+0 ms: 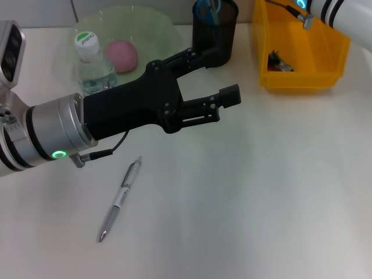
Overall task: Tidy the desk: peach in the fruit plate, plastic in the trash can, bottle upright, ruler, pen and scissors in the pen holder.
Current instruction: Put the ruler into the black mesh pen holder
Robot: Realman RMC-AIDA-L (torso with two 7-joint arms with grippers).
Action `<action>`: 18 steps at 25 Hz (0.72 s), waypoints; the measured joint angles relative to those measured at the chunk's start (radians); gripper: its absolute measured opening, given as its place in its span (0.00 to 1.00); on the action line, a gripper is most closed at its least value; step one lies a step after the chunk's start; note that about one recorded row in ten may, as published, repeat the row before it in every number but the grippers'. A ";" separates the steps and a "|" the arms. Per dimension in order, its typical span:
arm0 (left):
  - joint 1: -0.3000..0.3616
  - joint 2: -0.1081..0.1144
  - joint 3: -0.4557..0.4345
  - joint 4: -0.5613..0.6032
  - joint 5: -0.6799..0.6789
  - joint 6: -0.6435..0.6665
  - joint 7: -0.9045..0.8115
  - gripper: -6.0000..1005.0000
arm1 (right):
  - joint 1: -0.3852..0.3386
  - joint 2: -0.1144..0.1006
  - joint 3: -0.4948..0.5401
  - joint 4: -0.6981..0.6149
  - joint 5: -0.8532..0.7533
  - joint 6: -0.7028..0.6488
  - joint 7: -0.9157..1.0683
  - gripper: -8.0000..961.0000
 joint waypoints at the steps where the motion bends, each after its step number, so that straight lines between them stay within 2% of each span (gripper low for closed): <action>1: 0.000 0.000 0.000 0.000 0.000 0.000 0.000 0.83 | -0.002 0.000 0.003 0.000 0.000 0.000 0.000 0.49; 7: 0.001 0.000 0.000 0.000 0.000 0.000 0.000 0.83 | -0.010 0.000 0.006 -0.004 0.002 -0.006 0.001 0.50; 12: 0.005 0.002 0.000 0.003 0.001 0.002 0.000 0.83 | -0.058 0.002 0.001 -0.052 0.002 -0.027 0.043 0.50; 13: 0.007 0.002 0.000 0.008 0.001 0.004 -0.002 0.83 | -0.079 0.001 -0.003 -0.069 0.002 -0.041 0.072 0.50; 14: 0.014 0.003 0.000 0.024 0.002 0.005 -0.013 0.83 | -0.136 -0.003 -0.023 -0.121 -0.018 -0.103 0.168 0.50; 15: 0.014 0.003 0.000 0.024 0.002 0.005 -0.013 0.83 | -0.136 -0.003 -0.023 -0.121 -0.018 -0.103 0.168 0.50; 16: 0.014 0.003 0.000 0.024 0.002 0.005 -0.013 0.83 | -0.221 -0.006 -0.047 -0.206 -0.057 -0.209 0.272 0.50; 17: 0.024 0.003 -0.004 0.043 0.003 -0.003 -0.025 0.83 | -0.221 -0.006 -0.047 -0.206 -0.057 -0.209 0.272 0.50; 18: 0.025 0.003 -0.009 0.045 0.004 -0.006 -0.025 0.83 | -0.258 -0.007 -0.050 -0.236 -0.075 -0.262 0.304 0.50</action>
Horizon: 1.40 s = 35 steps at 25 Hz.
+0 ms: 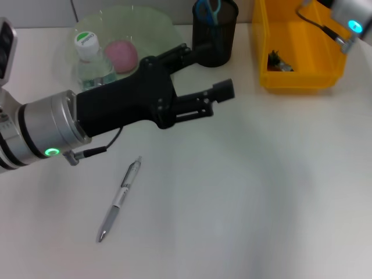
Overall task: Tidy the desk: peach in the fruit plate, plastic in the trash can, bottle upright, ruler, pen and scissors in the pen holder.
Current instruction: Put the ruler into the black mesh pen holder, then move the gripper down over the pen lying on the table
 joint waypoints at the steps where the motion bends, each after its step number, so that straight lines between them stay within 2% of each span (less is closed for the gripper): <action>1: 0.001 0.000 -0.009 0.001 0.001 -0.005 -0.001 0.83 | -0.061 -0.008 0.032 -0.029 -0.046 -0.137 0.031 0.50; 2: 0.002 0.000 -0.016 0.002 0.002 -0.010 -0.002 0.83 | -0.061 -0.008 0.032 -0.029 -0.046 -0.137 0.031 0.50; 3: 0.002 0.000 -0.016 0.002 0.002 -0.010 -0.002 0.83 | -0.105 -0.017 0.089 -0.043 -0.103 -0.264 0.072 0.50; 4: 0.002 0.000 -0.016 0.002 0.002 -0.010 -0.002 0.83 | -0.105 -0.017 0.089 -0.043 -0.103 -0.264 0.072 0.50; 6: 0.007 0.000 -0.026 0.009 0.006 -0.031 -0.003 0.83 | -0.163 -0.022 0.162 -0.085 -0.179 -0.396 0.148 0.50; 7: 0.006 0.000 -0.026 0.008 0.007 -0.034 -0.003 0.83 | -0.163 -0.022 0.162 -0.085 -0.179 -0.396 0.148 0.50; 11: 0.003 0.000 -0.021 0.009 0.009 -0.052 -0.005 0.83 | -0.246 -0.016 0.227 -0.168 -0.271 -0.537 0.220 0.50; 17: 0.007 0.004 -0.026 0.019 0.062 -0.058 -0.056 0.83 | -0.290 -0.018 0.236 -0.180 -0.347 -0.651 0.228 0.50; 23: 0.012 0.017 -0.027 0.035 0.129 -0.060 -0.134 0.83 | -0.350 -0.020 0.255 -0.179 -0.429 -0.746 0.228 0.50; 25: 0.016 0.040 -0.041 0.071 0.204 -0.071 -0.253 0.83 | -0.373 -0.015 0.288 -0.169 -0.456 -0.748 0.226 0.50; 27: 0.016 0.044 -0.046 0.079 0.222 -0.073 -0.278 0.83 | -0.397 -0.008 0.333 -0.159 -0.506 -0.744 0.219 0.50; 29: 0.017 0.058 -0.072 0.134 0.328 -0.082 -0.397 0.83 | -0.413 -0.002 0.367 -0.154 -0.550 -0.744 0.215 0.50; 31: 0.017 0.059 -0.096 0.190 0.411 -0.086 -0.478 0.83 | -0.431 0.000 0.387 -0.129 -0.574 -0.743 0.205 0.50; 32: 0.017 0.059 -0.096 0.190 0.411 -0.086 -0.478 0.83 | -0.431 0.000 0.387 -0.129 -0.574 -0.743 0.205 0.50; 33: 0.004 0.054 -0.123 0.278 0.555 -0.093 -0.618 0.83 | -0.437 0.001 0.392 -0.104 -0.574 -0.737 0.190 0.50; 34: 0.004 0.054 -0.123 0.278 0.555 -0.093 -0.618 0.83 | -0.437 0.001 0.392 -0.104 -0.574 -0.737 0.190 0.50; 35: -0.008 0.052 -0.128 0.318 0.631 -0.097 -0.695 0.83 | -0.437 0.001 0.394 -0.091 -0.574 -0.732 0.183 0.50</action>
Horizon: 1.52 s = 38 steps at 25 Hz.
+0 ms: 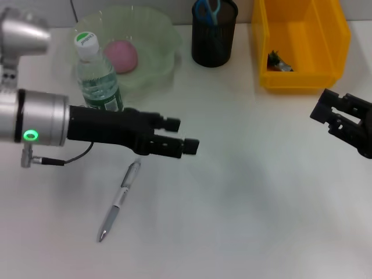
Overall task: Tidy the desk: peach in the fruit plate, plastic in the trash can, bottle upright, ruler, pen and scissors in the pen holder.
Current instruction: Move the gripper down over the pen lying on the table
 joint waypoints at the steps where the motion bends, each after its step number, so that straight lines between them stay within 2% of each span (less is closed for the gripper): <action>1: -0.013 -0.002 -0.004 0.036 0.070 -0.003 -0.074 0.83 | 0.004 0.000 -0.002 0.023 0.000 0.008 -0.012 0.50; 2: -0.013 -0.002 -0.004 0.036 0.070 -0.003 -0.074 0.83 | 0.004 0.000 -0.002 0.023 0.000 0.008 -0.012 0.50; 3: -0.059 -0.015 -0.006 0.113 0.270 -0.002 -0.299 0.83 | 0.007 0.000 -0.005 0.036 -0.001 0.015 -0.024 0.50; 5: -0.092 -0.029 -0.003 0.144 0.385 0.003 -0.418 0.83 | 0.008 0.000 -0.006 0.039 -0.001 0.019 -0.031 0.50; 6: -0.123 -0.044 0.002 0.166 0.501 0.006 -0.524 0.83 | 0.010 0.000 -0.008 0.045 -0.001 0.033 -0.043 0.50; 7: -0.123 -0.044 0.002 0.166 0.501 0.006 -0.524 0.83 | 0.010 0.000 -0.008 0.045 -0.001 0.033 -0.043 0.50; 8: -0.152 -0.054 0.014 0.178 0.606 0.011 -0.618 0.83 | 0.015 0.000 -0.008 0.052 -0.001 0.044 -0.050 0.50; 11: -0.184 -0.056 0.049 0.183 0.679 0.019 -0.719 0.83 | 0.020 0.000 -0.008 0.056 -0.002 0.057 -0.055 0.50; 21: -0.240 -0.056 0.056 0.204 0.794 0.064 -0.928 0.82 | 0.043 0.000 -0.010 0.060 -0.002 0.128 -0.073 0.50; 26: -0.268 -0.058 0.059 0.196 0.814 0.090 -0.977 0.82 | 0.071 -0.005 -0.011 0.074 -0.005 0.178 -0.069 0.50; 34: -0.292 -0.063 0.063 0.182 0.897 0.082 -1.013 0.82 | 0.093 -0.005 -0.011 0.081 -0.007 0.185 -0.069 0.50; 38: -0.312 -0.064 0.063 0.134 0.918 0.081 -1.013 0.82 | 0.099 -0.003 -0.011 0.081 -0.007 0.201 -0.069 0.50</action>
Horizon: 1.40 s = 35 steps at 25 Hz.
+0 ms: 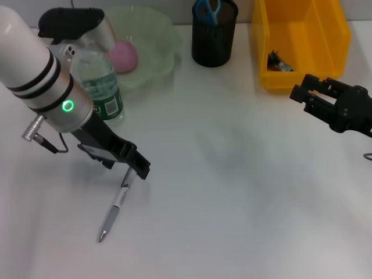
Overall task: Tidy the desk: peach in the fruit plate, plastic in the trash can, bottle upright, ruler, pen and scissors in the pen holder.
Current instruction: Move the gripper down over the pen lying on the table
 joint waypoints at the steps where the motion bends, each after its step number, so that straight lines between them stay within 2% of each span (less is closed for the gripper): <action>1: -0.005 0.000 0.000 -0.014 0.001 0.000 0.001 0.82 | 0.002 0.000 0.000 0.000 0.000 0.002 0.000 0.50; 21: -0.036 0.004 0.012 -0.096 0.007 -0.071 0.010 0.82 | 0.025 0.001 -0.001 0.011 0.000 0.021 0.003 0.50; 35: -0.045 0.003 0.021 -0.122 0.008 -0.072 0.017 0.82 | 0.027 0.003 0.000 0.023 0.007 0.026 0.002 0.50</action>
